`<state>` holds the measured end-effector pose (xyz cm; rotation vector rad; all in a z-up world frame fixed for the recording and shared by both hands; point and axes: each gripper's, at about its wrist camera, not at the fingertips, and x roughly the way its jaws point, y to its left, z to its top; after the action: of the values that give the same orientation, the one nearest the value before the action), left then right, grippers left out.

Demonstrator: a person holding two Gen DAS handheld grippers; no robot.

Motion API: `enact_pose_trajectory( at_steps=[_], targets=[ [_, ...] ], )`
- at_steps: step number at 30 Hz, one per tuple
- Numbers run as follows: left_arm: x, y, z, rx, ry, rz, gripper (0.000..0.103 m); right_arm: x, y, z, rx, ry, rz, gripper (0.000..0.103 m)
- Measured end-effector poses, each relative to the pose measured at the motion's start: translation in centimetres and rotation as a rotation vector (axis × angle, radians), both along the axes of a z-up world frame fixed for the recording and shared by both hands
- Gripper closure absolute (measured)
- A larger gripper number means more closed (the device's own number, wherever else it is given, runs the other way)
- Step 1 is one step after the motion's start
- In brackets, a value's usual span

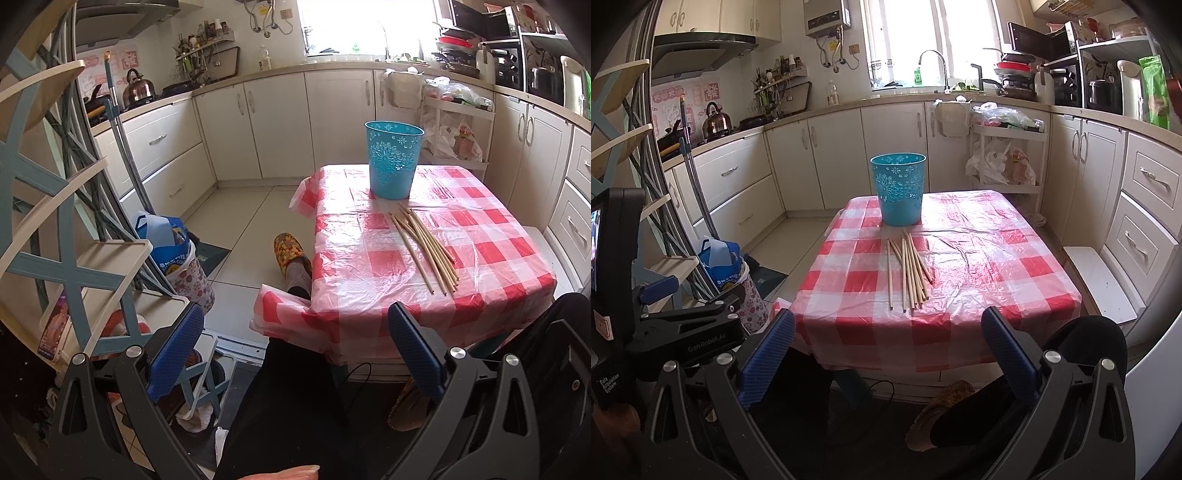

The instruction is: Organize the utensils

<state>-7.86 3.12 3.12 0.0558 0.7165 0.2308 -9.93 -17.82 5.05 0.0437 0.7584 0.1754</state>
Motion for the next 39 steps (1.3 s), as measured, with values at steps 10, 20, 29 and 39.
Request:
enact_pose_trajectory(
  at_steps=[10, 20, 29, 39],
  targets=[
    [0.2, 0.8, -0.2, -0.048, 0.01, -0.017, 0.007, 0.3, 0.2, -0.4, -0.002, 0.016, 0.005, 0.006],
    [0.0, 0.4, -0.6, -0.069, -0.015, -0.062, 0.007, 0.9, -0.3, -0.6, -0.012, 0.002, -0.004, 0.006],
    [1.8, 1.0, -2.9, -0.124, 0.028, -0.076, 0.007, 5.8, -2.1, -4.2, -0.053, 0.031, -0.001, 0.006],
    [6.5, 1.6, -5.4, -0.146, 0.075, -0.051, 0.007, 18.3, -1.3, -10.5, -0.075, 0.173, 0.102, 0.037]
  ],
)
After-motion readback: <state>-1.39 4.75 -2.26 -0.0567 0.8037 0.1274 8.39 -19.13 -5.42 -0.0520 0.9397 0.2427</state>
